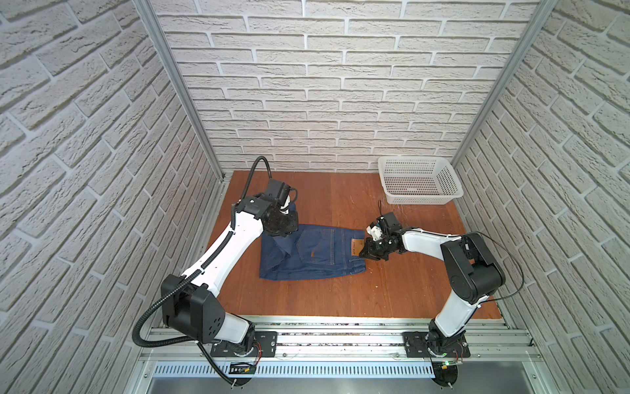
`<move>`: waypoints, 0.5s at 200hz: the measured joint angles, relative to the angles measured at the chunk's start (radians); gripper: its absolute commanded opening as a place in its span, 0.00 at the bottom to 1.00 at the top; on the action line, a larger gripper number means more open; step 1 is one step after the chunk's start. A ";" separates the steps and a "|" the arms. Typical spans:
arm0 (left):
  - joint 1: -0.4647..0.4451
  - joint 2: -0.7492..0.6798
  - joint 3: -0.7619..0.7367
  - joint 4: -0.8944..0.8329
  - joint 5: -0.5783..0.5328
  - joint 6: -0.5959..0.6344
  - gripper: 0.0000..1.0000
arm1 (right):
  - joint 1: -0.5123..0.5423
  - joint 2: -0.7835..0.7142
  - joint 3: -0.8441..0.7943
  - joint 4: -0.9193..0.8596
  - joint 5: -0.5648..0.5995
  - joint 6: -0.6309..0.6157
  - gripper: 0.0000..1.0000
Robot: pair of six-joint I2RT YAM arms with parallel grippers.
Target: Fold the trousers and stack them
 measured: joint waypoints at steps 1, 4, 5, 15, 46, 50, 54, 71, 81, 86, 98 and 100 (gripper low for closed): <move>-0.002 0.001 0.000 0.002 0.000 -0.001 0.00 | 0.001 0.000 0.000 0.000 0.000 0.000 0.13; -0.008 0.005 0.000 0.006 -0.001 -0.006 0.00 | 0.003 0.000 0.000 0.002 0.000 0.004 0.13; -0.011 0.006 0.000 0.009 -0.003 -0.007 0.00 | 0.004 0.000 -0.001 0.003 0.000 0.005 0.13; -0.035 0.019 0.000 0.027 -0.006 -0.022 0.00 | 0.012 0.000 -0.003 0.009 0.000 0.012 0.13; -0.101 0.060 -0.001 0.080 -0.023 -0.071 0.00 | 0.037 0.000 -0.013 0.038 -0.004 0.035 0.13; -0.110 0.066 -0.001 0.089 -0.025 -0.076 0.00 | 0.040 0.000 -0.014 0.042 -0.004 0.040 0.13; -0.118 0.071 -0.001 0.096 -0.029 -0.083 0.00 | 0.043 0.000 -0.016 0.047 -0.005 0.042 0.13; -0.151 0.104 0.000 0.121 -0.045 -0.103 0.00 | 0.056 0.000 -0.022 0.063 -0.009 0.059 0.13; -0.168 0.126 0.000 0.131 -0.054 -0.112 0.00 | 0.064 0.000 -0.024 0.071 -0.010 0.066 0.13; -0.177 0.140 0.000 0.136 -0.060 -0.118 0.00 | 0.068 0.000 -0.025 0.074 -0.011 0.070 0.13; -0.195 0.171 0.000 0.143 -0.071 -0.129 0.00 | 0.076 0.000 -0.027 0.082 -0.011 0.079 0.13; -0.197 0.175 0.001 0.143 -0.074 -0.129 0.00 | 0.077 0.000 -0.028 0.082 -0.011 0.079 0.13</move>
